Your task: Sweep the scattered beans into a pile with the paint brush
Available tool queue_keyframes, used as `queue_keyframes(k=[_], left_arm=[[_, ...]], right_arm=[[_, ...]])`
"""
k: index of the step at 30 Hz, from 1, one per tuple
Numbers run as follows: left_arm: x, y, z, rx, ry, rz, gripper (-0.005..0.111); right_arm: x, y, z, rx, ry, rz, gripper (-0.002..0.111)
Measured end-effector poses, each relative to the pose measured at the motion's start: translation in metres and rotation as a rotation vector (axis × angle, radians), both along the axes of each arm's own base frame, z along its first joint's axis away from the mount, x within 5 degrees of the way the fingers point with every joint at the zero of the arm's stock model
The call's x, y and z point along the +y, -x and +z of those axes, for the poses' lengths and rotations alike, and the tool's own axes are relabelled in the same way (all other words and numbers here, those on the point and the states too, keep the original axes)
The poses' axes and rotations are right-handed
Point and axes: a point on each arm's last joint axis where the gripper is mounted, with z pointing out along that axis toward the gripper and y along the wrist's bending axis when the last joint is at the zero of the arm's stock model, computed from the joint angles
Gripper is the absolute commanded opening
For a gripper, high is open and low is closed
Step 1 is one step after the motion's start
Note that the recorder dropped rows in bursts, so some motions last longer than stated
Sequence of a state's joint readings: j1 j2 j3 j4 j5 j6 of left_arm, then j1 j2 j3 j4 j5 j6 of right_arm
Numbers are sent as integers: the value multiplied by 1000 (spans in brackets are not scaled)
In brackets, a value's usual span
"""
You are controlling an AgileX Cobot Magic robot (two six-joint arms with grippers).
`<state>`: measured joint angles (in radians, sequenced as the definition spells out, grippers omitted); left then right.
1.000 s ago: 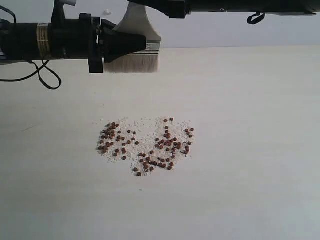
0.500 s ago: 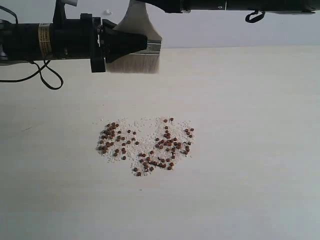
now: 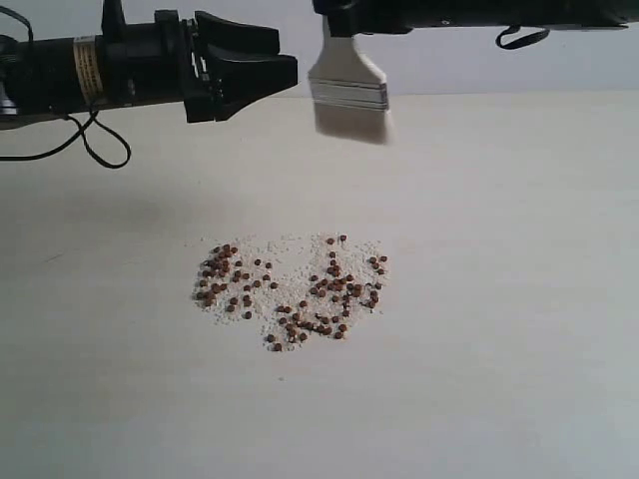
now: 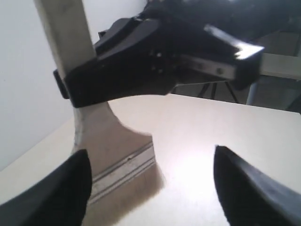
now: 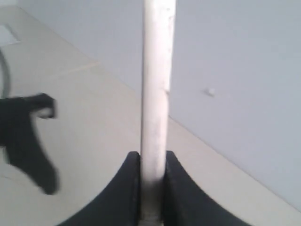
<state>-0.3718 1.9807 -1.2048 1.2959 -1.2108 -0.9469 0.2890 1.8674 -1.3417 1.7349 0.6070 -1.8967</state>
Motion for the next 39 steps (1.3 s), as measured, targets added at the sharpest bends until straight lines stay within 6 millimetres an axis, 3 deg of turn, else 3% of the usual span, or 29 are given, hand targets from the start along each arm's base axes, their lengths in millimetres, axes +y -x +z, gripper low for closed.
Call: queue_keyframes(k=[2, 5, 12, 17, 21, 26, 32, 38, 39], left_arm=[[0, 0, 0, 1, 3, 3, 42], [4, -3, 0, 1, 4, 14, 3], [19, -13, 1, 93, -14, 95, 0], [32, -14, 4, 117, -128, 314, 0], [51, -3, 18, 87, -217, 521, 0], [86, 32, 42, 26, -292, 786, 0], [127, 109, 70, -76, -184, 982, 0], [164, 186, 57, -126, -66, 1113, 0], [173, 208, 50, -148, -25, 1133, 0]], right_arm=[[-9, -7, -2, -12, 71, -117, 0], [-23, -13, 1, -44, 170, -271, 0], [-42, -15, 12, -86, 282, -448, 0], [-44, -16, 11, -87, 300, -473, 0], [-46, -17, 11, -79, 299, -490, 0], [-41, -14, 10, -65, 317, -543, 0], [-12, -1, 8, -78, 414, -608, 0], [17, 20, 8, -113, 527, -654, 0], [21, 27, 9, -118, 545, -656, 0]])
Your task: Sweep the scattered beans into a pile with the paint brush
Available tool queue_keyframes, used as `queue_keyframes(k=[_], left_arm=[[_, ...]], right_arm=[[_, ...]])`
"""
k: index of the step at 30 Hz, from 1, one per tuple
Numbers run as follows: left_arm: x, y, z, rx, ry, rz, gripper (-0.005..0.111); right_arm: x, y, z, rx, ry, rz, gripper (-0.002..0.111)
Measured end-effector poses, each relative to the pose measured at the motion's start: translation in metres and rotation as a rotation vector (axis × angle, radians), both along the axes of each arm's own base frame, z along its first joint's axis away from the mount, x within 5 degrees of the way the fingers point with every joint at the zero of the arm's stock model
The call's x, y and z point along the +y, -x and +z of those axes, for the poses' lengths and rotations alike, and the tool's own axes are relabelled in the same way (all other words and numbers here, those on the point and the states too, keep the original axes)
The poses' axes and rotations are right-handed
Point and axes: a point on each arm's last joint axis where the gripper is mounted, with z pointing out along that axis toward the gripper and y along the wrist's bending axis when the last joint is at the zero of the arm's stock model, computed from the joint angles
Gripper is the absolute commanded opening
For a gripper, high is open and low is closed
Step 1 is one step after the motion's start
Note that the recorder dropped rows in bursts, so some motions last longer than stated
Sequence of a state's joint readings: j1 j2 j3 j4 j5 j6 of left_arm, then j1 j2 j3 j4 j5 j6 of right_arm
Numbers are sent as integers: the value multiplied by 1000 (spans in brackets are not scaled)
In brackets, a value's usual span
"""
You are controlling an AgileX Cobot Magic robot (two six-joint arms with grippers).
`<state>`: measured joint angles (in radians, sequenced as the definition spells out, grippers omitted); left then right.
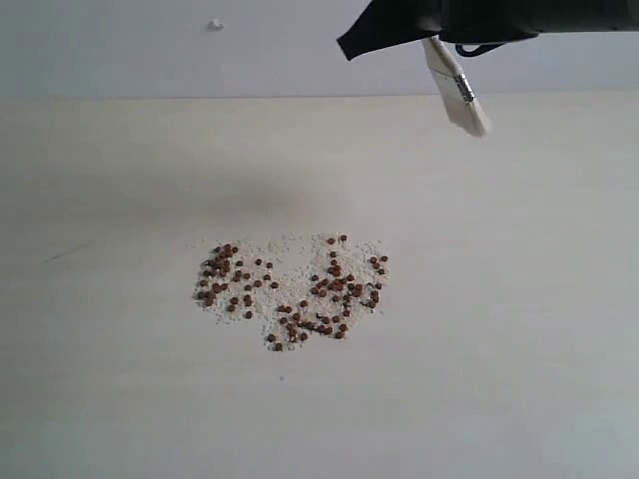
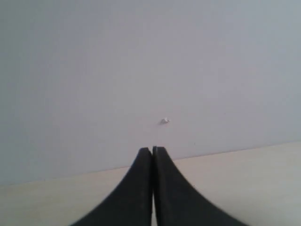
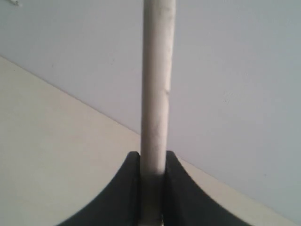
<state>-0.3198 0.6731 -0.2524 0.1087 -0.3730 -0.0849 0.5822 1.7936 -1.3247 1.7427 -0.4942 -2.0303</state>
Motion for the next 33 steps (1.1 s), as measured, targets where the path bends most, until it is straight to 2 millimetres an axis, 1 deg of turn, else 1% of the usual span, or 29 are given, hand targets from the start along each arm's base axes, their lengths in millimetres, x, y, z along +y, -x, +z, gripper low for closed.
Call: queue_keyframes(k=[3, 4, 5, 6, 8, 10, 12, 15, 18, 21, 22, 23, 25, 30, 33], left_arm=[[9, 24, -12, -46, 37, 14, 0], [12, 31, -16, -65, 51, 18, 0], [17, 41, -25, -79, 72, 29, 0], [19, 45, -29, -84, 85, 38, 0], [24, 53, -38, -82, 109, 69, 0], [30, 58, -49, -38, 120, 117, 0], [33, 61, -53, -17, 128, 155, 0], [36, 64, -56, 15, 139, 188, 0], [36, 66, -62, 71, 144, 194, 0], [36, 66, -67, 124, 146, 194, 0], [36, 67, -68, 135, 144, 195, 0], [36, 67, -70, 153, 142, 195, 0], [36, 67, -71, 169, 138, 195, 0], [36, 67, -71, 171, 138, 196, 0], [36, 67, -72, 175, 139, 196, 0]], right_arm=[[1, 12, 5, -1, 0, 5, 0], [-1, 18, 9, -6, -3, 6, 0], [-7, 27, 15, -13, -8, 7, 0], [-11, 32, 18, -17, -11, 5, 0], [-23, 50, 30, -36, -26, -1, 0], [-37, 69, 41, -56, -67, -12, 0], [-45, 86, 47, -68, -97, 19, 0], [-53, 107, 44, -62, -132, 82, 0], [-65, 124, 38, -104, -175, 79, 0], [-72, 132, 34, -169, -247, 55, 0], [-74, 134, 32, -202, -247, 58, 0], [-77, 137, 27, -230, -285, 40, 0], [-81, 141, 19, -287, -300, 40, 0], [-86, 152, -1, -417, -381, 79, 0], [-87, 156, -3, -480, -389, 102, 0]])
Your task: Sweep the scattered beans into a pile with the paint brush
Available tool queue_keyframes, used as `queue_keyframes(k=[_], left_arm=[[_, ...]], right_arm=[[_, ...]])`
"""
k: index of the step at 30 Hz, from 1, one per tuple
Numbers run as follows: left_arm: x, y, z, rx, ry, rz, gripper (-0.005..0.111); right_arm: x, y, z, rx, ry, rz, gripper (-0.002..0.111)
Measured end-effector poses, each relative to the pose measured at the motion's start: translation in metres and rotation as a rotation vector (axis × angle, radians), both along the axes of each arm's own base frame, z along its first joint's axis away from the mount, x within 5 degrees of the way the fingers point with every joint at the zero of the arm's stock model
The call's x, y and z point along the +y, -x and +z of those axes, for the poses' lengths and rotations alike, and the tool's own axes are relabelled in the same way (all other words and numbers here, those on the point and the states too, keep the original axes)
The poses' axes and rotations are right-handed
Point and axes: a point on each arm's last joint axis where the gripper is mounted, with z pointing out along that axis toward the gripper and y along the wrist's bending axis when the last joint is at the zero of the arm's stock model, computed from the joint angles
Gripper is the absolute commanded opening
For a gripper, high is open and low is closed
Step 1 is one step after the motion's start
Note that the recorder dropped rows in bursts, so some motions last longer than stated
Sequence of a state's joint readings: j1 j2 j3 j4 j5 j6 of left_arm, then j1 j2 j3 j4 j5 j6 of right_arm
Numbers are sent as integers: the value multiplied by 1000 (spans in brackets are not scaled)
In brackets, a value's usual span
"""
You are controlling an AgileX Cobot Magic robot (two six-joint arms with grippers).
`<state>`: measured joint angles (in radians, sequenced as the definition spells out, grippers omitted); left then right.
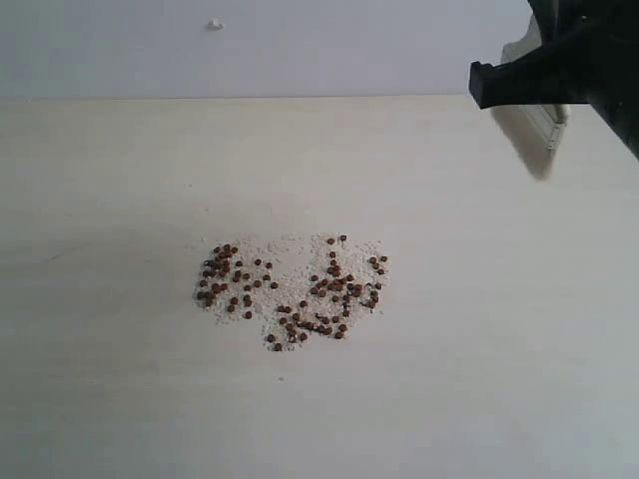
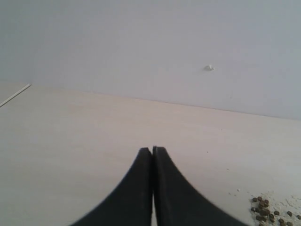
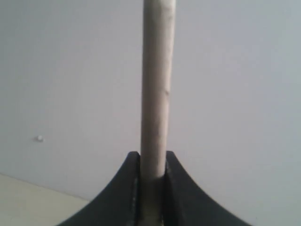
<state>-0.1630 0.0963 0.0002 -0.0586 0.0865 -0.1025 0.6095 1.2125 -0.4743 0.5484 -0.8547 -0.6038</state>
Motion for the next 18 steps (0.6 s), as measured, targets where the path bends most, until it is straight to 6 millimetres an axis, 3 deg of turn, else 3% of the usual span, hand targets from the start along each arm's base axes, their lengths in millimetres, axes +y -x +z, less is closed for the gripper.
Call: queue_keyframes(k=[12, 18], left_arm=[[0, 0, 0, 2, 2, 0, 0], [0, 0, 0, 2, 2, 0, 0]], right_arm=[[-2, 2, 7, -121, 30, -25, 0], [2, -9, 3, -200, 95, -89, 0]])
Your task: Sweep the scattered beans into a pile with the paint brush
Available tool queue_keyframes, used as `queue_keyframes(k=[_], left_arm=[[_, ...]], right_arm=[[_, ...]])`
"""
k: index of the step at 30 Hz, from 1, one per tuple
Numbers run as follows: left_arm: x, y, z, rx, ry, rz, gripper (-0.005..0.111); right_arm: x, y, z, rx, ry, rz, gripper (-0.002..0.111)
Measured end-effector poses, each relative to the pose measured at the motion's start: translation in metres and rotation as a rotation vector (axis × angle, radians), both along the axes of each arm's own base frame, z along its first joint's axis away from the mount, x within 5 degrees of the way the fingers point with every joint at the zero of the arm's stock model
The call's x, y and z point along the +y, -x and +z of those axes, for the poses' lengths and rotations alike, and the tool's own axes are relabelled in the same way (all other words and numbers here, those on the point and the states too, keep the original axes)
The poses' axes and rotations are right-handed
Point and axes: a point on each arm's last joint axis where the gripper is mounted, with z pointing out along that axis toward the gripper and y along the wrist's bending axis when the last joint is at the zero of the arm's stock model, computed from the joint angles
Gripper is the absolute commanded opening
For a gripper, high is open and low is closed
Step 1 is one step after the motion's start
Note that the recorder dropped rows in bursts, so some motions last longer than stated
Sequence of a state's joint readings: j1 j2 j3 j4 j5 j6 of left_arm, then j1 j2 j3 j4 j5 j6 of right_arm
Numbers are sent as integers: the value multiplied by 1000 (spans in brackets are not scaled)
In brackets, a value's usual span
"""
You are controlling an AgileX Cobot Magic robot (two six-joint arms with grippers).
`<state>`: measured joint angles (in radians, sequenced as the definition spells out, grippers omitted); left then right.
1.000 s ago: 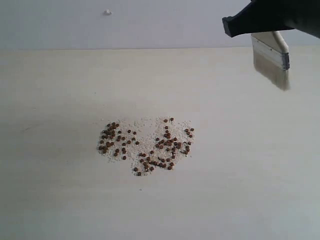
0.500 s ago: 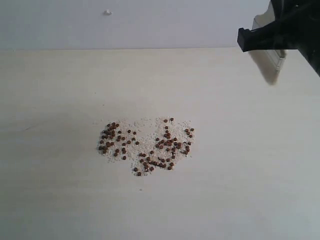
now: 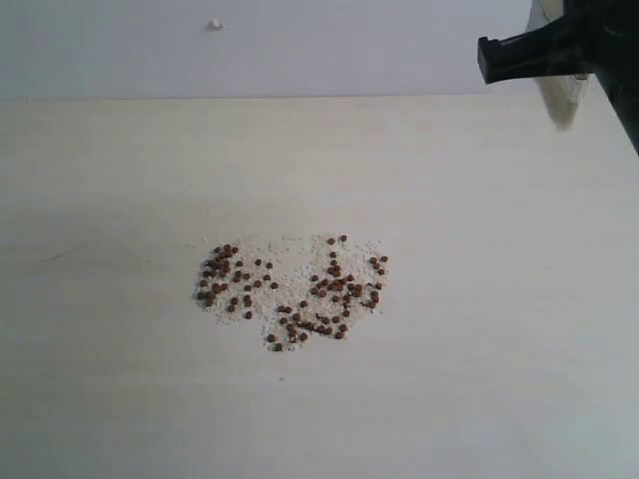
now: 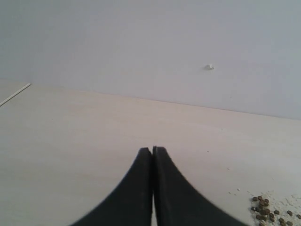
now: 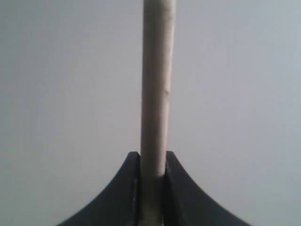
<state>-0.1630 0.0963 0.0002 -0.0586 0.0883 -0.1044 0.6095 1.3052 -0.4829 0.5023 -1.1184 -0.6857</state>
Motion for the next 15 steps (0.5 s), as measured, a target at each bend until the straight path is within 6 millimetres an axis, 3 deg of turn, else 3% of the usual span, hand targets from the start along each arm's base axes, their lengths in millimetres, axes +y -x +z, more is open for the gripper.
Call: queue_keyframes(k=[6, 15], left_arm=[[0, 0, 0, 2, 0, 0, 0], [0, 0, 0, 2, 0, 0, 0]], right_arm=[[15, -27, -1, -3, 17, -48, 0], [21, -62, -32, 113, 171, -278, 0]])
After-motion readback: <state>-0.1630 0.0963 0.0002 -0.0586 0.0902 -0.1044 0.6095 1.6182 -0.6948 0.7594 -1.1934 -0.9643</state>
